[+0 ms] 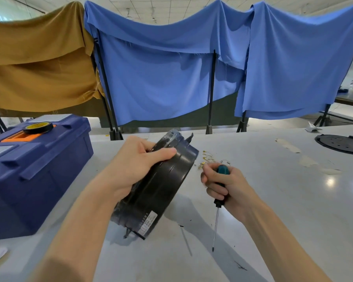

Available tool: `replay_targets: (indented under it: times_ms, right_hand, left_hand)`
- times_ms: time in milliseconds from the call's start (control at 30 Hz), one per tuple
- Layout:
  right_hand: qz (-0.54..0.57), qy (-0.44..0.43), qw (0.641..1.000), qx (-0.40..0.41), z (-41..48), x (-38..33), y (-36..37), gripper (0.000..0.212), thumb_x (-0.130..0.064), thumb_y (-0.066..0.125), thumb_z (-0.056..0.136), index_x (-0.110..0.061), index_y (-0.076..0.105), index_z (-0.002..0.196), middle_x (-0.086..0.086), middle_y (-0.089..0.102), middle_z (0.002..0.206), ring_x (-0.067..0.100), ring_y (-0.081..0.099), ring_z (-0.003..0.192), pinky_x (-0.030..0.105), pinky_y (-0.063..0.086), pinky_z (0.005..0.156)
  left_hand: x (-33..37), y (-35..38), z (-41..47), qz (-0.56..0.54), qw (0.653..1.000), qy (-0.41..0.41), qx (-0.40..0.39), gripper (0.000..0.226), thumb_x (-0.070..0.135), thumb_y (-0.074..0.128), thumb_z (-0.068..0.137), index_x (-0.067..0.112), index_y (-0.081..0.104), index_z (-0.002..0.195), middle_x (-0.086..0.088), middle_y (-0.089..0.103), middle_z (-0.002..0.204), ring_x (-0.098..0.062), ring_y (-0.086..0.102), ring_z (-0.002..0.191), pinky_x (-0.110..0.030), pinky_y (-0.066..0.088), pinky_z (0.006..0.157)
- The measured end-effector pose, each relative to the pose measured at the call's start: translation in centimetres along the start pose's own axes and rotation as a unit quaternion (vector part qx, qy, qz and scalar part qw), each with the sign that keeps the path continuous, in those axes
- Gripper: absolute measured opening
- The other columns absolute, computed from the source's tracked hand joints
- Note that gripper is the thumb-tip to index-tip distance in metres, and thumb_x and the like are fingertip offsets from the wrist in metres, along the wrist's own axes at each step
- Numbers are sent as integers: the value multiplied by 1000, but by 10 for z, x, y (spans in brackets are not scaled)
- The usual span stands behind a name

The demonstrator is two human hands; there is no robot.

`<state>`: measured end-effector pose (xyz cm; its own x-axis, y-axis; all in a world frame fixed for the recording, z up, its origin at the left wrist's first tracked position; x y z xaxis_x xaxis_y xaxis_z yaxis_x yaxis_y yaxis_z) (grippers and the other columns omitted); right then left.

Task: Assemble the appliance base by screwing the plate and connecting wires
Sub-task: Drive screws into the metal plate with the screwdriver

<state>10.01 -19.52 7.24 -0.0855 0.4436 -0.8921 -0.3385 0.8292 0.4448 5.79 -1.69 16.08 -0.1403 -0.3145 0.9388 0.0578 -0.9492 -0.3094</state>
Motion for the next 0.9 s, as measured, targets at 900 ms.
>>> replay_targets:
  times_ms: [900]
  right_hand:
    - [-23,-121,990,74,-6,-30,60,15,-8,64,90,0,58,78,8,62,63,11,34,36,21,30,37]
  left_hand:
    - [-11,-22,-13,-157,987,-24,28,20,24,71,84,6,78,81,-15,75,77,-20,71,60,-23,53,49]
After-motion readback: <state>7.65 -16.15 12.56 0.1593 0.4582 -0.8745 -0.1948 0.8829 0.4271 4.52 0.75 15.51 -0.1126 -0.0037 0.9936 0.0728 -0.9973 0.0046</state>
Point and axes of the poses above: each hand's wrist, its own z-axis towards the middle knuckle, its own y-axis out of the palm, x = y × z, the point moved 8 cm from there along z, towards the middle knuckle
